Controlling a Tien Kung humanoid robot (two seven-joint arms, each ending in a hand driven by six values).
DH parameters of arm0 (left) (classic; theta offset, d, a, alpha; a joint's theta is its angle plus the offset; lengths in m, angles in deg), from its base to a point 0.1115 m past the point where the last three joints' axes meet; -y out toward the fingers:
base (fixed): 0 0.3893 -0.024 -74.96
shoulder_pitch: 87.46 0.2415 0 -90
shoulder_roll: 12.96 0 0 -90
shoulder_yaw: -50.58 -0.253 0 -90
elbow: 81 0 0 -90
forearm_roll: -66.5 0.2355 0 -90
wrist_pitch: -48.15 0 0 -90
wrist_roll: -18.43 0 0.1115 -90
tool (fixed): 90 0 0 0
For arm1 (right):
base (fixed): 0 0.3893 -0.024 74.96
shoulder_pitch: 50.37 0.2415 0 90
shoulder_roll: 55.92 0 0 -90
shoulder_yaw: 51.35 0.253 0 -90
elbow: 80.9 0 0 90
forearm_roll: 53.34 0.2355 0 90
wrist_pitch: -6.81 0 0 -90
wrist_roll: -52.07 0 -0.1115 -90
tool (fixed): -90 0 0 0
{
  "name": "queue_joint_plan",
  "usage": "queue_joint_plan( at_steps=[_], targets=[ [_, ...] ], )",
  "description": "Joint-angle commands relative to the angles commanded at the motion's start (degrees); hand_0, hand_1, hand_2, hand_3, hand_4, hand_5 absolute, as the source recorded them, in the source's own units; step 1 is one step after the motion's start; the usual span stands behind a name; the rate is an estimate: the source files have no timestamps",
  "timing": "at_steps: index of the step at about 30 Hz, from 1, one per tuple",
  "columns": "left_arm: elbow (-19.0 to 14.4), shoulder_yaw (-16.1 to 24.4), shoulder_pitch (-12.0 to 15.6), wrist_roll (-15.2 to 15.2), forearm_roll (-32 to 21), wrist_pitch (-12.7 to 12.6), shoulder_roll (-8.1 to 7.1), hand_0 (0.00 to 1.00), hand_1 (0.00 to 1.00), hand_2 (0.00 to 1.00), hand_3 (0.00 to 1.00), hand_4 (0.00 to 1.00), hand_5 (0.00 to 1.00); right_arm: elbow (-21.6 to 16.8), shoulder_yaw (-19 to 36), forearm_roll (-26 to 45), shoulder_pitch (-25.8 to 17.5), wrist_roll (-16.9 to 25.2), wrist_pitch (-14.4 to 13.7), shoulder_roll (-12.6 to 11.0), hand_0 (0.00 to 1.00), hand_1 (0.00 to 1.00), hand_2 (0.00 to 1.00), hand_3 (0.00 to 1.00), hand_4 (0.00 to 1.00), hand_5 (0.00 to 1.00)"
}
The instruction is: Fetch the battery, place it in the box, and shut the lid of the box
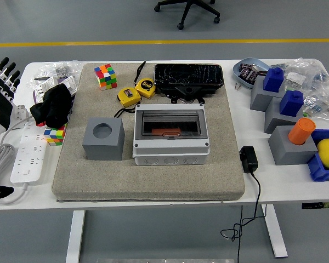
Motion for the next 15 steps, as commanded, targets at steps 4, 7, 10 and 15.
queue_joint_plan(
  at_steps=[4,7,10,15],
  targets=[
    [-0.45,-1.38,-0.16,-1.25,-0.51,0.26,0.27,0.970,0.908,0.862,0.861,0.998,0.998,0.00,-0.44,0.55,-0.18,0.74,-0.63,-0.05,0.897,0.847,0.802,0.822,0.998,0.998],
    [-0.67,-2.01,-0.23,-1.47,0.09,0.16,0.41,0.934,0.893,0.852,0.849,0.998,0.998,0.00,-0.99,0.91,-0.36,1.29,-0.44,-0.04,0.931,0.901,0.860,0.889,0.998,0.998],
    [-0.68,-2.58,-0.29,-2.01,1.49,0.28,0.46,0.934,0.893,0.852,0.849,0.998,0.998,0.00,-2.05,0.07,-0.42,0.82,0.69,-0.10,0.931,0.901,0.860,0.889,0.998,0.998],
    [-1.02,-3.20,-0.27,-2.03,1.84,-0.11,0.93,0.920,0.878,0.837,0.837,0.998,0.998,0.00,-2.26,0.13,-0.48,0.42,1.05,-0.01,0.988,0.946,0.918,0.943,0.998,0.998]
  ],
)
